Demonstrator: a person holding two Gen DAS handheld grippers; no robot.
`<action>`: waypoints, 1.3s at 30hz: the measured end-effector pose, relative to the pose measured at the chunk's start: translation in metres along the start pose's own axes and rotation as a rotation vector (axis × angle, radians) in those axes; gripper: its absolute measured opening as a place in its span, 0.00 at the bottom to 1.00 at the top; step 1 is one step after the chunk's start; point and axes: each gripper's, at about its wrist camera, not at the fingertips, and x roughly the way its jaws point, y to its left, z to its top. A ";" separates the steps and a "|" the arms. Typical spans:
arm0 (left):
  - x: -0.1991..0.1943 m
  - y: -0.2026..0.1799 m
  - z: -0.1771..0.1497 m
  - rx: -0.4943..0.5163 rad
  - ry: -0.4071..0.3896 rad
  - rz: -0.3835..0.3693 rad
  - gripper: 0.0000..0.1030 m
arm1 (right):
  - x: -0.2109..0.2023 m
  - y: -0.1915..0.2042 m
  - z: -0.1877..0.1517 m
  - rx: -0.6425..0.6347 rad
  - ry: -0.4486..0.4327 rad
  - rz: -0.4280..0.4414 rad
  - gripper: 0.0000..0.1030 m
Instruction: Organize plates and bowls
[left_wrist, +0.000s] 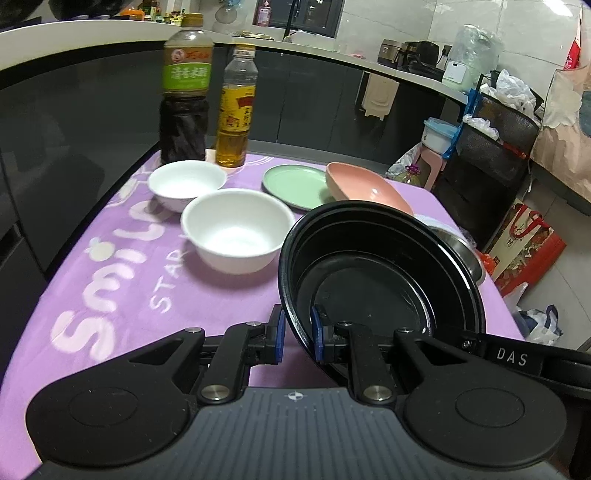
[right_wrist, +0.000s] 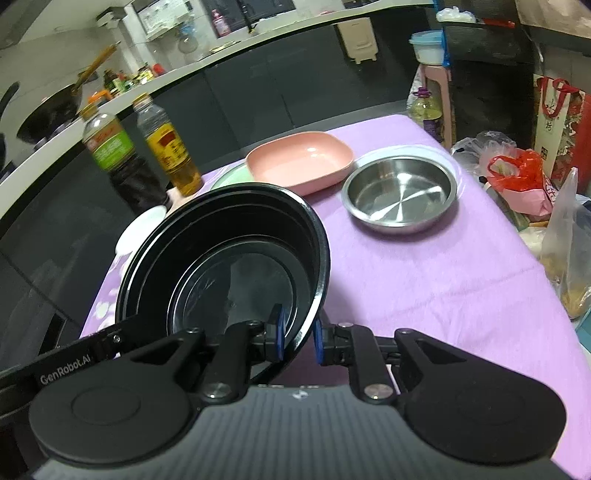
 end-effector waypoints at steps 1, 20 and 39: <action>-0.003 0.002 -0.003 0.003 0.004 0.005 0.14 | -0.001 0.003 -0.003 -0.007 0.004 0.003 0.15; -0.026 0.026 -0.041 0.004 0.063 0.045 0.15 | -0.006 0.021 -0.042 -0.067 0.126 0.055 0.18; -0.021 0.030 -0.044 0.001 0.090 0.048 0.15 | -0.001 0.021 -0.044 -0.066 0.148 0.062 0.18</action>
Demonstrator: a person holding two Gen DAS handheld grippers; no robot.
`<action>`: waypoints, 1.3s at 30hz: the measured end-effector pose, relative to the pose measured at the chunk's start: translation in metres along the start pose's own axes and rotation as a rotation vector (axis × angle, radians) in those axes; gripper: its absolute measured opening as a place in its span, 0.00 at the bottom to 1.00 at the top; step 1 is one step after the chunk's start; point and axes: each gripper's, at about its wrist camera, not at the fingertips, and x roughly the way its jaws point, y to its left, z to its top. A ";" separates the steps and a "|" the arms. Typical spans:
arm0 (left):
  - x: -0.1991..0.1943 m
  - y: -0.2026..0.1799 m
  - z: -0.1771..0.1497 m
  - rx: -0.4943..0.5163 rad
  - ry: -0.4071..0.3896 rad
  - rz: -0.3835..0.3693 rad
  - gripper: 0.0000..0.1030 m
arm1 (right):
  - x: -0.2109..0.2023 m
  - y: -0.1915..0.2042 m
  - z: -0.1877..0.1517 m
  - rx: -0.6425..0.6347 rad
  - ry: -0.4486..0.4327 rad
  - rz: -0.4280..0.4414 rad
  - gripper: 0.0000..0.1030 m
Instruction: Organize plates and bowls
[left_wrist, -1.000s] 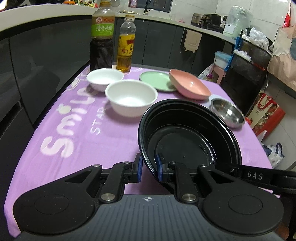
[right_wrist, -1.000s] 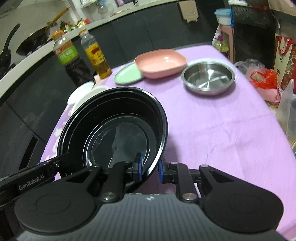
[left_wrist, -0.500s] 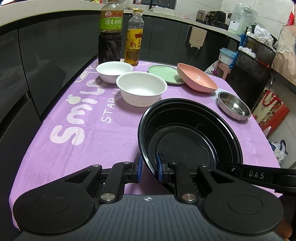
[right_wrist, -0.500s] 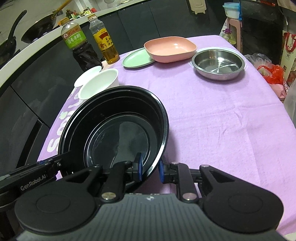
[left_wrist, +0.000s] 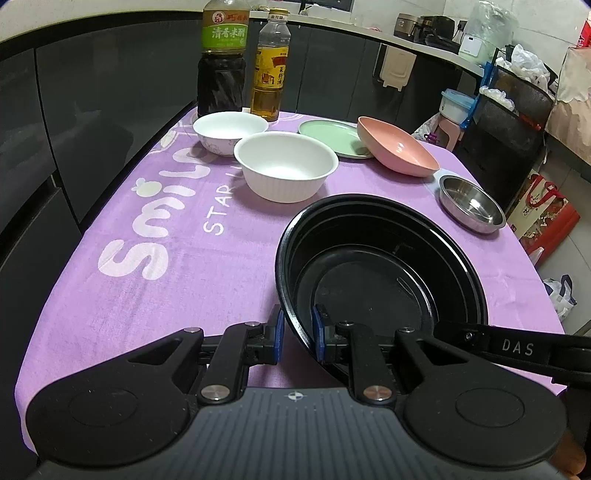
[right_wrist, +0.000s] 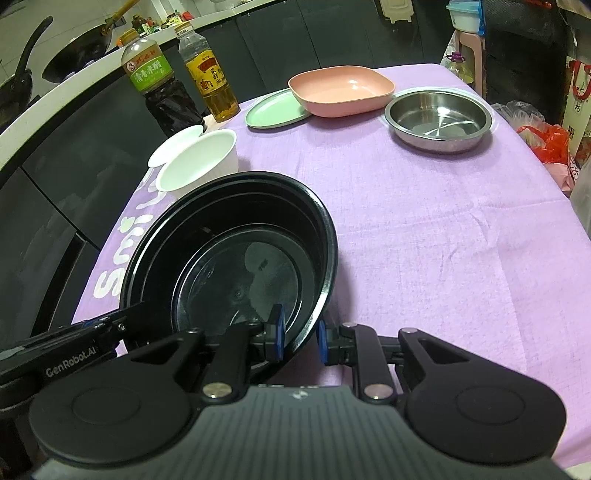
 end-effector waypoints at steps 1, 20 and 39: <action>0.000 0.000 0.000 0.000 0.000 0.000 0.15 | 0.000 0.000 0.000 0.001 0.001 0.000 0.18; -0.009 0.021 0.009 -0.095 0.001 -0.032 0.22 | -0.008 -0.007 0.004 0.018 -0.037 0.029 0.46; 0.018 0.045 0.065 -0.199 -0.068 0.069 0.22 | -0.002 -0.011 0.058 -0.028 -0.099 -0.009 0.46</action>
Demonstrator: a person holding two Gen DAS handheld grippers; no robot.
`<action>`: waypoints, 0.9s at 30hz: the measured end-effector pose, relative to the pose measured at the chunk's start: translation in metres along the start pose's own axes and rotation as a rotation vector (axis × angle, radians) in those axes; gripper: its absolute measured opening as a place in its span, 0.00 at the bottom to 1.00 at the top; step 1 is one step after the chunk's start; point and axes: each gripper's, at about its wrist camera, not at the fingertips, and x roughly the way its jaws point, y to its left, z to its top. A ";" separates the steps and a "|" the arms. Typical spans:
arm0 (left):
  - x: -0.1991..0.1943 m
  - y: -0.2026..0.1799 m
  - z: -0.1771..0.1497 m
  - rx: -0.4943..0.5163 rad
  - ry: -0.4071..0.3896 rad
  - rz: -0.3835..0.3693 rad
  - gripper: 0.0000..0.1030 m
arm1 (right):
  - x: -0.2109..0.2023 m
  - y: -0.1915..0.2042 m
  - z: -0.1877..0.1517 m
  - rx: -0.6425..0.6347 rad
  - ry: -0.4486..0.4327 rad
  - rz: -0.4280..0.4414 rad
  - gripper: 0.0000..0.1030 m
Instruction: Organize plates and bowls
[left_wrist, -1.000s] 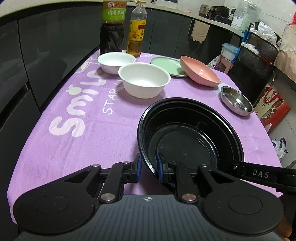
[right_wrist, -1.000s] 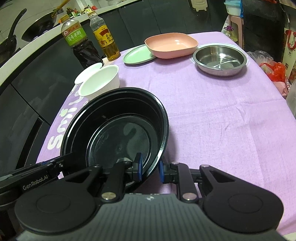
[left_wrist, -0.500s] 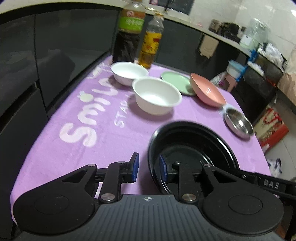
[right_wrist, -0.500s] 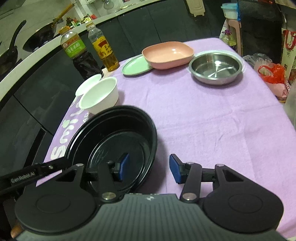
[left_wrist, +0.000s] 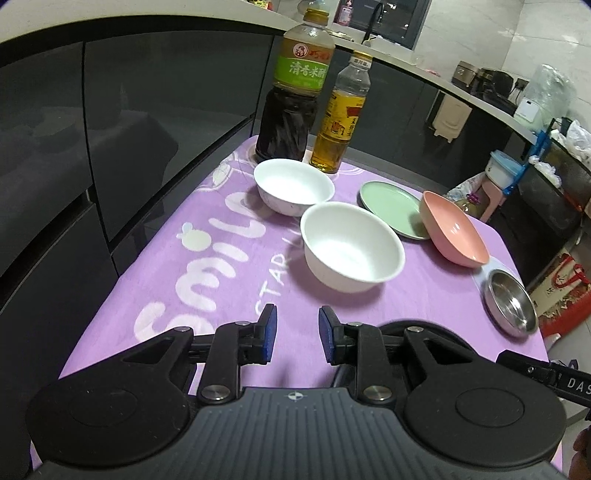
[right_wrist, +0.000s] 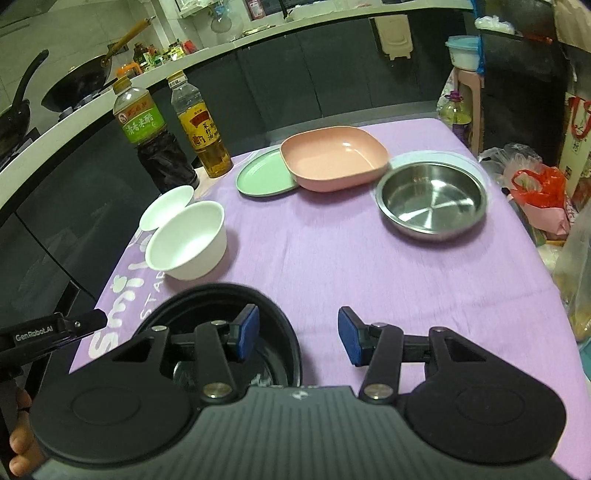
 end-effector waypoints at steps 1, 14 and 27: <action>0.004 -0.002 0.003 0.004 0.002 0.002 0.22 | 0.003 0.001 0.004 -0.003 0.006 0.006 0.46; 0.049 -0.014 0.037 0.039 0.031 0.041 0.23 | 0.052 0.025 0.049 -0.089 0.084 0.052 0.46; 0.094 -0.020 0.054 0.054 0.088 0.069 0.23 | 0.101 0.054 0.076 -0.180 0.146 0.102 0.46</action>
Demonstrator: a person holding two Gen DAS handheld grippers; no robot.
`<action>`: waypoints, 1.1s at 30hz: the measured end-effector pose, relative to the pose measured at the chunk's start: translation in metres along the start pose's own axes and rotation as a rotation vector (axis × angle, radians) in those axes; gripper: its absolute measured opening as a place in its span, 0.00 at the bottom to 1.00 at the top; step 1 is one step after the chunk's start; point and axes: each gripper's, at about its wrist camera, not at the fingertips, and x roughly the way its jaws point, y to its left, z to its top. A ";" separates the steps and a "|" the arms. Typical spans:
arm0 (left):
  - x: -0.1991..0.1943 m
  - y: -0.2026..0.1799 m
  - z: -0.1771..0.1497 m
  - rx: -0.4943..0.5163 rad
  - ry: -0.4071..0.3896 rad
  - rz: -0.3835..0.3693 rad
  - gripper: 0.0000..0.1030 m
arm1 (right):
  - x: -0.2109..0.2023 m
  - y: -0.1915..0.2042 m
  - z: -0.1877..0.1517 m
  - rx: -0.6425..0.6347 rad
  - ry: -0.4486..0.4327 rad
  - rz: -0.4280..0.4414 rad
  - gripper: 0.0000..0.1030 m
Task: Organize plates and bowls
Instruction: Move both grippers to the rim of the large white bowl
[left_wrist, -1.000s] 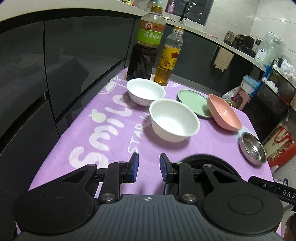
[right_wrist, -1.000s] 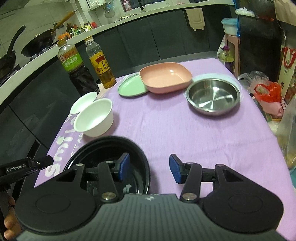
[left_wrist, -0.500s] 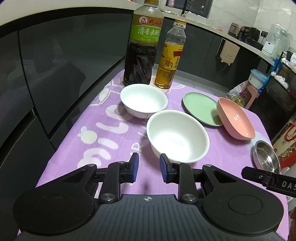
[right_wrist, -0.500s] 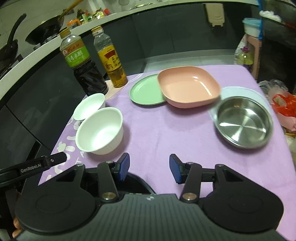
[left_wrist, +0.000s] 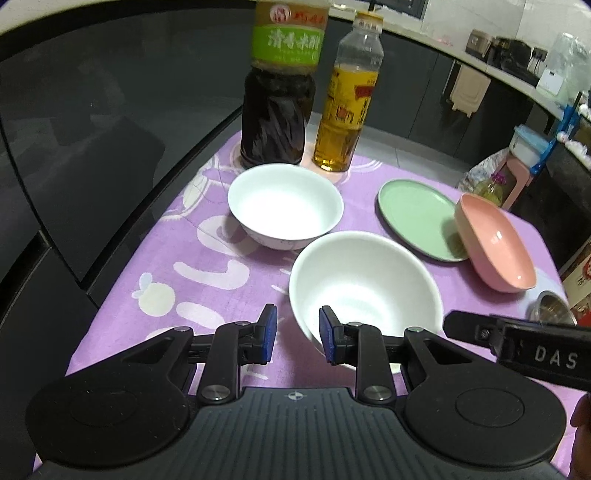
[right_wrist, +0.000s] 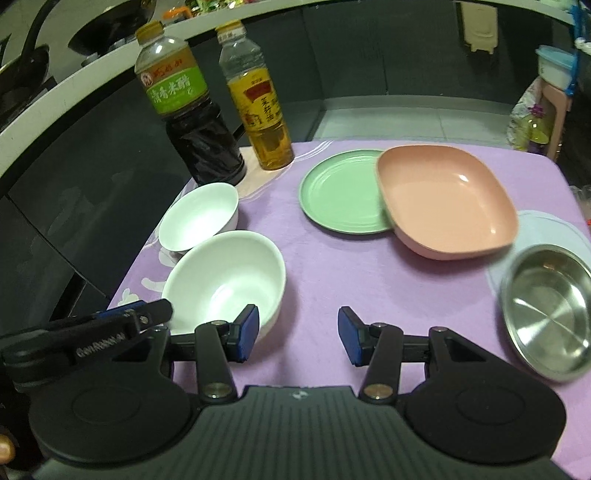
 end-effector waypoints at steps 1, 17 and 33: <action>0.003 0.000 0.000 -0.002 0.008 0.001 0.23 | 0.004 0.001 0.002 -0.004 0.007 0.003 0.45; 0.037 0.001 -0.001 -0.009 0.060 -0.003 0.23 | 0.055 -0.002 0.008 0.019 0.104 0.047 0.45; -0.009 -0.015 -0.011 0.070 -0.036 -0.097 0.14 | 0.023 0.018 -0.001 -0.068 0.036 0.042 0.13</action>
